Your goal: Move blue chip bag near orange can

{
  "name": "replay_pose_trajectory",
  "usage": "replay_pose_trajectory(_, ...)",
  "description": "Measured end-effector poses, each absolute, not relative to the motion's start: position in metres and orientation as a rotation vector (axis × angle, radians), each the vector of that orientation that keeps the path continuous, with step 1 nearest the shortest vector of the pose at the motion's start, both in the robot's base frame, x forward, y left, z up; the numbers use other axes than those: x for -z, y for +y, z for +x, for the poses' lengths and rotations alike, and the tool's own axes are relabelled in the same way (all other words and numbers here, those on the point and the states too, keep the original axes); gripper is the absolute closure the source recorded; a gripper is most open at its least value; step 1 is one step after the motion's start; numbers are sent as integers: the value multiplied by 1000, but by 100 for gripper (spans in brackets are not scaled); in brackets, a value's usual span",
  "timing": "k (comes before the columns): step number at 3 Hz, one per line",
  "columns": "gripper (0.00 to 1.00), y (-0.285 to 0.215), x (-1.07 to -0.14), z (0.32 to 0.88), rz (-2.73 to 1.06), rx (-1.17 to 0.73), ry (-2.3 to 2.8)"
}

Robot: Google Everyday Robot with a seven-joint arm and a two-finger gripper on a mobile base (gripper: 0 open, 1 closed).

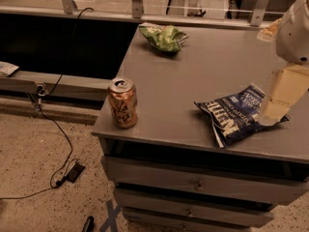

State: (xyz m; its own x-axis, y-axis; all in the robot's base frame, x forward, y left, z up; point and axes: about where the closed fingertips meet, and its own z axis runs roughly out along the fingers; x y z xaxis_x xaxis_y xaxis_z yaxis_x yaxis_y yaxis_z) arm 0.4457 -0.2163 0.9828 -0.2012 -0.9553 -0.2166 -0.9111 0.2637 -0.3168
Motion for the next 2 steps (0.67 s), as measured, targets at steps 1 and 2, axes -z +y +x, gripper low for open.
replay_pose_trajectory(1, 0, -227, -946, 461, -1747, 145, 2205)
replay_pose_trajectory(2, 0, -237, -901, 470, -1808, 133, 2239)
